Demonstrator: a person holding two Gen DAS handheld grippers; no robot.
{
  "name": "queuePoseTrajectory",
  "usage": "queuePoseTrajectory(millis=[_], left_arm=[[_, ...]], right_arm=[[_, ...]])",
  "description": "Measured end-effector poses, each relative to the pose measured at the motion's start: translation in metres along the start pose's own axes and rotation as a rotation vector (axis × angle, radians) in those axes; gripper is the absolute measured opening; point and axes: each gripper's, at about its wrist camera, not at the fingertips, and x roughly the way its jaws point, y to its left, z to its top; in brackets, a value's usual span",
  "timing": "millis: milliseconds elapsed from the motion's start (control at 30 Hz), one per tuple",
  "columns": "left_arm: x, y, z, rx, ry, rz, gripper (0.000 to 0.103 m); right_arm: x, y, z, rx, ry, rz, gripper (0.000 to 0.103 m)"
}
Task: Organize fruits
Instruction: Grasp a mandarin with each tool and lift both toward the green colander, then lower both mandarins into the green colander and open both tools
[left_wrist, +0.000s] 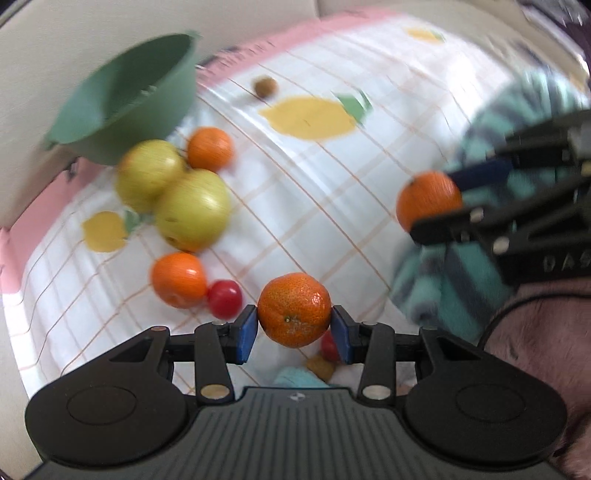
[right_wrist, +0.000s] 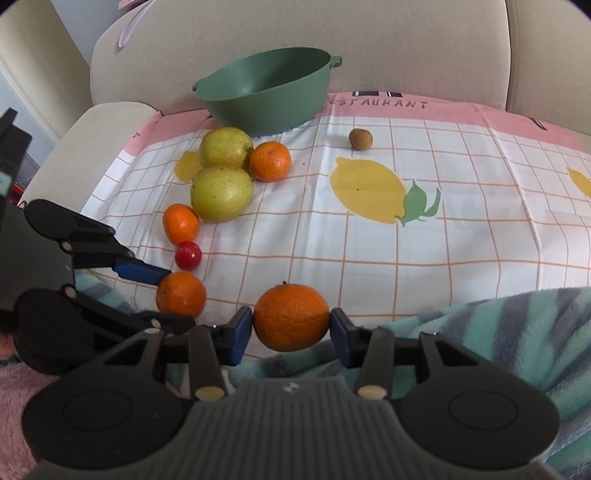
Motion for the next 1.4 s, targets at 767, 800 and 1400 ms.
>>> queuePoseTrajectory(millis=[767,800,1400], left_arm=[[-0.089,0.137,0.073,-0.500,-0.341,0.039,0.048],[-0.088,0.141,0.077,-0.508,-0.348,0.040,0.048],[-0.011,0.216,0.134,-0.560,-0.318,0.069,0.048]], right_arm=[[-0.005,0.036,0.131,-0.265,-0.191,-0.027,0.044],[-0.005,0.037,0.138,-0.277,-0.200,-0.030,0.044],[0.084,0.053,0.242,-0.465,-0.225,-0.070,0.043]])
